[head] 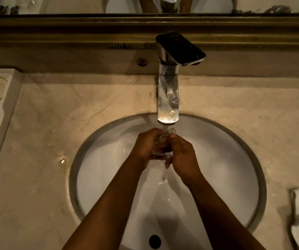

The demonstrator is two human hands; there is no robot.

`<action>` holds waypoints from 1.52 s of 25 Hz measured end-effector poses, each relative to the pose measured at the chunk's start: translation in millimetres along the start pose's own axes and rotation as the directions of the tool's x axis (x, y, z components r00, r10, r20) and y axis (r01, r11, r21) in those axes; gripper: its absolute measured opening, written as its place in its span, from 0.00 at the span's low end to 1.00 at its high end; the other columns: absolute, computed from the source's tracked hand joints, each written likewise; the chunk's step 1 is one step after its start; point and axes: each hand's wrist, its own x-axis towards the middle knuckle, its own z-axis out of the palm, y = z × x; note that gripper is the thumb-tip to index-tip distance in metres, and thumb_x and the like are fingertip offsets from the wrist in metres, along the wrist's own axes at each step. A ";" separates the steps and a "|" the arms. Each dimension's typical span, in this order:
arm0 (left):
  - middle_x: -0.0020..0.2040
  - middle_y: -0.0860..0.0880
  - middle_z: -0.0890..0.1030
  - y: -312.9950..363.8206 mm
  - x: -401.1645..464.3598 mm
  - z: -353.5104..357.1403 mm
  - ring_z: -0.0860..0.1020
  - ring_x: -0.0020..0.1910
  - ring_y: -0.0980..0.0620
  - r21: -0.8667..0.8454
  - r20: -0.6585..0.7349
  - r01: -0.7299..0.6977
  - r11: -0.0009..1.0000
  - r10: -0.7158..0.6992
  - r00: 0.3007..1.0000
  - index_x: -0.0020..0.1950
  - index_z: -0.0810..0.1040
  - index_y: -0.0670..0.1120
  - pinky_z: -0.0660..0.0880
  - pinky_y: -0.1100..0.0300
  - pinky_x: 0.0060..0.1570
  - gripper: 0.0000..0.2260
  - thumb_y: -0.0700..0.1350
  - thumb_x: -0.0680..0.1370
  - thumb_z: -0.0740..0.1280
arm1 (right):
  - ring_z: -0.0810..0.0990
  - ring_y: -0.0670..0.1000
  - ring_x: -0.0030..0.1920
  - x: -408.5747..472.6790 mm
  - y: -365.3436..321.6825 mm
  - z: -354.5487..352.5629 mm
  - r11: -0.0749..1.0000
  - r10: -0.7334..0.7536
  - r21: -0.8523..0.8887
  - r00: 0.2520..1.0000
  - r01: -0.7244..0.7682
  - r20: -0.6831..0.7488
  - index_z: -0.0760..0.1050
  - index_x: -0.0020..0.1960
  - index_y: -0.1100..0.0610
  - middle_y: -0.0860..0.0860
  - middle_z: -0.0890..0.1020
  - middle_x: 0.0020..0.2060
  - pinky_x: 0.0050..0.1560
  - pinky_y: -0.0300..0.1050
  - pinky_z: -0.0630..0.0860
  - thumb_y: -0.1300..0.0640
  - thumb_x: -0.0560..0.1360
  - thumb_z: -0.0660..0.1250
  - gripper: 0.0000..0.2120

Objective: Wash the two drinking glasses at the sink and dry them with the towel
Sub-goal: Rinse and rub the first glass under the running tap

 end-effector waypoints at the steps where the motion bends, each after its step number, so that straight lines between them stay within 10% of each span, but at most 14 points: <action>1: 0.33 0.46 0.84 5.6 0.2 -4.4 0.84 0.33 0.48 -0.001 0.067 0.111 0.994 -0.111 0.992 0.48 0.83 0.46 0.79 0.53 0.39 0.13 0.51 0.82 0.61 | 0.84 0.57 0.36 -1.8 4.3 -3.0 0.999 -0.047 -0.010 0.998 0.047 0.033 0.81 0.53 0.57 0.50 0.86 0.42 0.28 0.46 0.77 0.51 0.85 0.55 0.17; 4: 0.36 0.47 0.85 12.0 7.6 -14.8 0.82 0.30 0.51 0.030 0.063 0.159 0.987 -0.160 0.985 0.49 0.83 0.45 0.77 0.57 0.34 0.12 0.51 0.81 0.63 | 0.82 0.58 0.38 -5.1 10.9 -4.8 0.994 -0.102 -0.037 0.985 0.108 0.137 0.82 0.53 0.58 0.49 0.86 0.43 0.31 0.46 0.79 0.57 0.83 0.60 0.12; 11: 0.44 0.38 0.86 -11.9 9.9 2.3 0.82 0.38 0.44 -0.092 -0.121 -0.298 0.950 0.286 0.950 0.49 0.86 0.40 0.78 0.55 0.36 0.06 0.42 0.79 0.71 | 0.86 0.50 0.42 11.0 -12.7 0.7 0.974 0.159 0.148 0.982 -0.173 0.100 0.82 0.49 0.54 0.51 0.87 0.42 0.38 0.42 0.81 0.51 0.79 0.68 0.08; 16: 0.39 0.44 0.83 -23.9 18.3 2.3 0.81 0.36 0.49 -0.369 -0.211 -0.178 0.912 0.105 0.972 0.47 0.83 0.44 0.76 0.58 0.35 0.09 0.45 0.81 0.66 | 0.85 0.48 0.41 7.8 -6.9 11.3 0.986 -0.102 -0.117 0.983 0.121 0.152 0.83 0.53 0.53 0.51 0.87 0.44 0.40 0.45 0.81 0.55 0.81 0.65 0.08; 21: 0.47 0.43 0.83 -31.5 32.3 -18.9 0.84 0.44 0.48 -0.516 0.098 0.086 0.852 -0.041 0.994 0.58 0.80 0.38 0.82 0.57 0.44 0.16 0.49 0.82 0.63 | 0.80 0.51 0.56 2.4 0.2 9.6 0.673 -0.288 -0.569 0.876 0.472 0.386 0.75 0.68 0.50 0.52 0.83 0.58 0.56 0.44 0.74 0.48 0.83 0.58 0.16; 25: 0.41 0.44 0.80 -18.0 29.8 -17.5 0.81 0.37 0.48 -0.397 0.157 0.110 0.911 -0.051 0.986 0.42 0.82 0.41 0.78 0.60 0.36 0.10 0.48 0.70 0.69 | 0.78 0.51 0.60 7.2 -2.8 -0.6 0.484 -0.330 -0.669 0.826 0.564 0.458 0.75 0.67 0.45 0.48 0.80 0.62 0.54 0.45 0.75 0.42 0.81 0.58 0.17; 29: 0.36 0.45 0.78 -6.1 32.1 -38.5 0.74 0.32 0.48 -0.108 0.251 0.236 0.966 -0.204 0.946 0.39 0.84 0.43 0.65 0.60 0.33 0.20 0.60 0.73 0.68 | 0.81 0.54 0.56 19.9 -0.8 -17.2 0.225 -0.361 -0.564 0.606 0.794 0.709 0.77 0.64 0.50 0.52 0.82 0.59 0.52 0.50 0.80 0.46 0.79 0.63 0.16; 35: 0.29 0.45 0.76 -16.2 11.4 -37.1 0.71 0.24 0.50 -0.228 0.218 0.048 0.973 0.003 0.976 0.42 0.81 0.41 0.64 0.64 0.24 0.20 0.57 0.78 0.61 | 0.83 0.45 0.50 12.5 4.8 -2.2 0.596 -0.397 -0.494 0.767 0.633 0.504 0.82 0.53 0.46 0.45 0.86 0.50 0.53 0.47 0.79 0.44 0.80 0.62 0.12; 38: 0.47 0.36 0.83 -44.4 7.1 -33.7 0.82 0.44 0.41 -0.430 -0.039 -0.141 0.891 0.138 0.990 0.58 0.80 0.36 0.79 0.52 0.43 0.20 0.52 0.82 0.63 | 0.83 0.42 0.40 2.7 2.0 21.4 0.748 -0.359 -0.466 0.879 0.471 0.313 0.84 0.44 0.49 0.44 0.86 0.38 0.47 0.41 0.78 0.48 0.79 0.66 0.10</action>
